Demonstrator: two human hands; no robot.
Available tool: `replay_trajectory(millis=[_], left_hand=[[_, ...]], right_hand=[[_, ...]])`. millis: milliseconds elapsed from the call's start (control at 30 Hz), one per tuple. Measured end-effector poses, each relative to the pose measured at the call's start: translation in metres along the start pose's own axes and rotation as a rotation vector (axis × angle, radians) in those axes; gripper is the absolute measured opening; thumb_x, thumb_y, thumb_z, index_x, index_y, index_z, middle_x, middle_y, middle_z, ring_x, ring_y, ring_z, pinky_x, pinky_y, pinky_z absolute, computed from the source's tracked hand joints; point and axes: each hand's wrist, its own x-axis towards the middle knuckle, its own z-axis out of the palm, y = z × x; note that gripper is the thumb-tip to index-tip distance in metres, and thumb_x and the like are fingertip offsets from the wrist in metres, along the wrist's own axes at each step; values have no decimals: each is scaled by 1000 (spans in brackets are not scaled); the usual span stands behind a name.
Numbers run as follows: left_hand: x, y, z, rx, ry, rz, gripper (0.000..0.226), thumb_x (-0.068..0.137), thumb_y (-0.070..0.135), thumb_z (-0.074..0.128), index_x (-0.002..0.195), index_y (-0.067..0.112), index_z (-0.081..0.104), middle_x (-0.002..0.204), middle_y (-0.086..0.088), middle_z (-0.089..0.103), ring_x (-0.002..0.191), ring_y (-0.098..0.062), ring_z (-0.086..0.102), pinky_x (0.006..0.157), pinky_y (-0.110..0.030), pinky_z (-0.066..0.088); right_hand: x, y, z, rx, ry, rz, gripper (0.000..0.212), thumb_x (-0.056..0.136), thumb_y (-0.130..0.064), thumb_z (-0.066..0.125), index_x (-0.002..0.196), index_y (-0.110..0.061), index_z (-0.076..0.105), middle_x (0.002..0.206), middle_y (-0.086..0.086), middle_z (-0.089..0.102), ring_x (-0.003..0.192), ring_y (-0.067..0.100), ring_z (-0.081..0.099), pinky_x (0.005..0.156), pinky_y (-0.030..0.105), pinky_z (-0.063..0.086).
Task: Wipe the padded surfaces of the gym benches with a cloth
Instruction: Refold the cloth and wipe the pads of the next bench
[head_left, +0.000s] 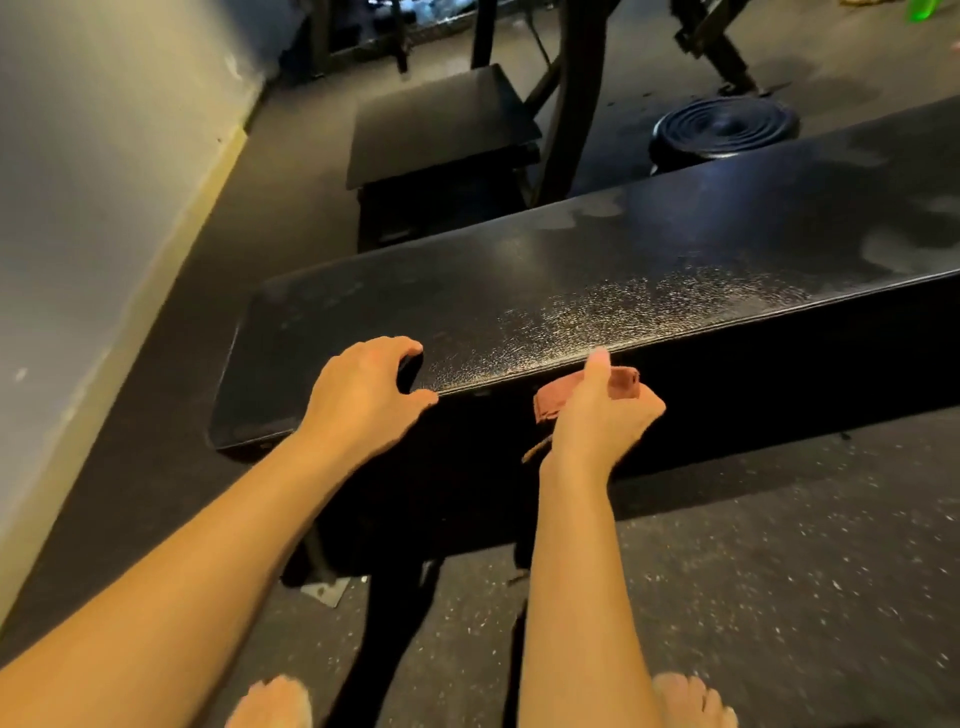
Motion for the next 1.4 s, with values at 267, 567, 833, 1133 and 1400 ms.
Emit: replay_trajectory(millis=[267, 567, 833, 1133, 1400], left_hand=[[9, -36, 23, -6, 186, 201, 47, 83, 51, 76, 121, 22, 71, 111, 3, 74, 105, -28, 64, 91, -41, 46], [23, -73, 43, -129, 337, 451, 50, 83, 62, 73, 106, 18, 73, 101, 5, 72, 93, -23, 60, 81, -41, 47], [32, -68, 35, -153, 273, 399, 59, 73, 65, 77, 116, 25, 73, 110, 6, 73, 101, -24, 61, 89, -40, 45], [30, -86, 42, -192, 228, 538, 51, 82, 57, 70, 118, 22, 73, 112, 8, 69, 101, -20, 56, 87, -41, 49], [33, -86, 41, -202, 241, 529, 45, 81, 54, 74, 115, 24, 75, 110, 9, 70, 100, -20, 57, 85, -41, 46]], right_hand=[[-20, 56, 9, -105, 64, -347, 16, 97, -4, 61, 109, -13, 57, 103, -10, 62, 86, -10, 59, 78, 4, 43], [-53, 105, 34, -78, 111, -533, 15, 89, 5, 68, 98, -6, 67, 89, -12, 69, 87, -5, 66, 80, 12, 49], [-54, 109, 41, -113, 165, -556, 14, 91, 1, 63, 93, -13, 64, 97, -11, 70, 89, -5, 65, 81, 13, 48], [4, 80, 17, -275, 274, -445, 18, 90, -3, 58, 90, -21, 61, 95, -3, 69, 98, 17, 60, 78, 4, 42], [-56, 103, 35, -373, 68, -770, 22, 83, -7, 54, 90, -23, 67, 87, -9, 71, 85, 9, 68, 83, 32, 55]])
